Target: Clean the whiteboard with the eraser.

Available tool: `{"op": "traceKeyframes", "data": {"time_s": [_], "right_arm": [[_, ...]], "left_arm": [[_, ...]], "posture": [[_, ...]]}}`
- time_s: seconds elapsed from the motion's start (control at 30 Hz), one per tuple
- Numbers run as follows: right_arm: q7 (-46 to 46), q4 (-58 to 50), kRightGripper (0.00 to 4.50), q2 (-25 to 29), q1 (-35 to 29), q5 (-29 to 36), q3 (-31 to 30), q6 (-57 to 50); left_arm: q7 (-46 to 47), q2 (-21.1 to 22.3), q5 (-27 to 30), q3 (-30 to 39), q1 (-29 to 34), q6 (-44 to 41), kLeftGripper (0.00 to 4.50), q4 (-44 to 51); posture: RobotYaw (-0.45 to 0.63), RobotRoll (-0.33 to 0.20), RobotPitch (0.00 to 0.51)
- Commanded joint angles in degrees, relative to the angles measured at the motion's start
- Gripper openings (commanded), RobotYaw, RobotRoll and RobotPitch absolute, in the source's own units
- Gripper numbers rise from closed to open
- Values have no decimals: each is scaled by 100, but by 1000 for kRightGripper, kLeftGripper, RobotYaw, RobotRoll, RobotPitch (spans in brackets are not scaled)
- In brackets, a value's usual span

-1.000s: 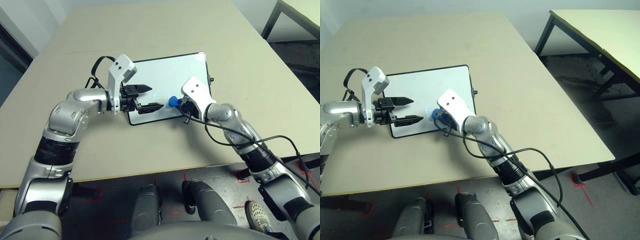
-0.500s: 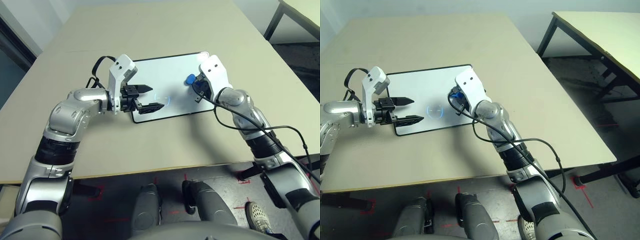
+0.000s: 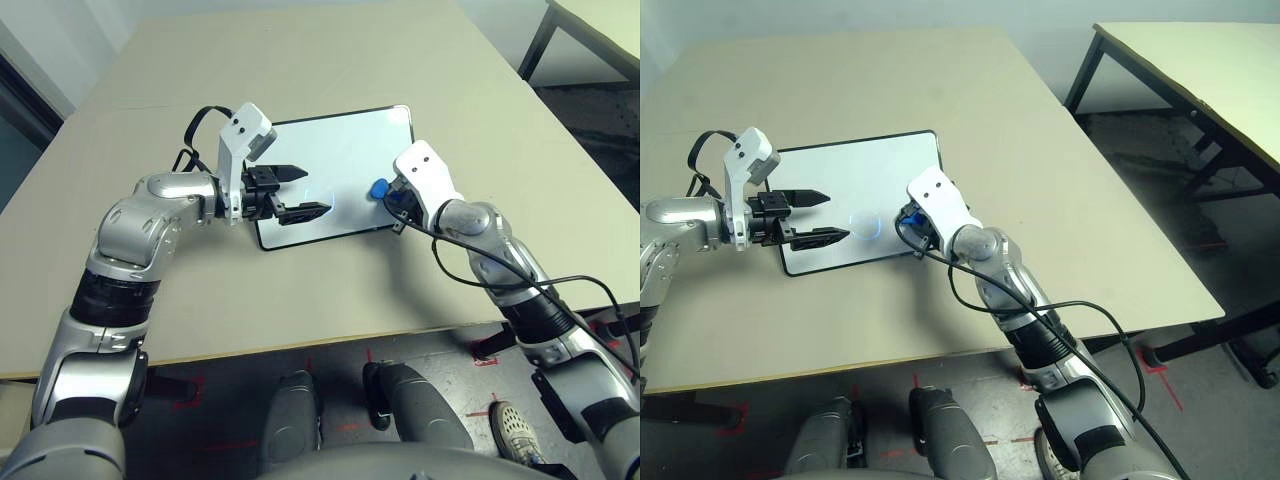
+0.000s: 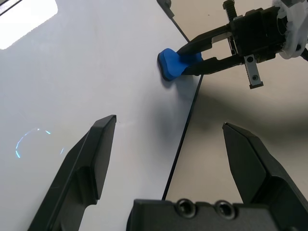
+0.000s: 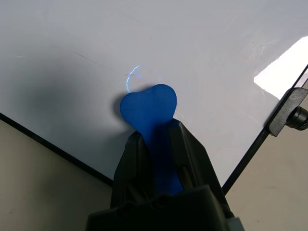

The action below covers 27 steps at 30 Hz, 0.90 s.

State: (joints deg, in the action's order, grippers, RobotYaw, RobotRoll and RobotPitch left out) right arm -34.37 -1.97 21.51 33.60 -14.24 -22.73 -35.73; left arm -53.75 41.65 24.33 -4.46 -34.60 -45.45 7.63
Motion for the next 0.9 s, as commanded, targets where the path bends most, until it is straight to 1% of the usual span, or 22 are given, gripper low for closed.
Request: {"op": "traceKeyframes", "data": {"time_s": [0.03, 0.2, 0.4, 0.57, 0.73, 0.9], "right_arm": [[-69, 482, 599, -48, -152, -75, -237, -253], [68, 539, 599, -295, 136, -21, -111, -42], [87, 633, 599, -616, 418, -33, -169, 119], [57, 692, 599, -748, 559, -62, -218, 174], [57, 770, 599, -769, 520, -102, -291, 230], [60, 771, 599, -569, 279, -186, -288, 209]], "left_arm": [[-40, -25, -50, -89, -40, 50, 4500, -80], [-50, -47, -63, -113, -58, 83, 4500, -127], [-5, -84, -52, -91, -22, 79, 4500, -87], [26, -98, -50, -65, 5, 76, 4500, -68], [62, -101, -30, -48, 34, 60, 4500, -25], [72, -99, -28, -39, 23, 69, 4500, -45]], "posture": [[10, 0, 129], [9, 0, 126], [11, 0, 123], [14, 0, 122], [18, 0, 123], [14, 0, 124]]}}
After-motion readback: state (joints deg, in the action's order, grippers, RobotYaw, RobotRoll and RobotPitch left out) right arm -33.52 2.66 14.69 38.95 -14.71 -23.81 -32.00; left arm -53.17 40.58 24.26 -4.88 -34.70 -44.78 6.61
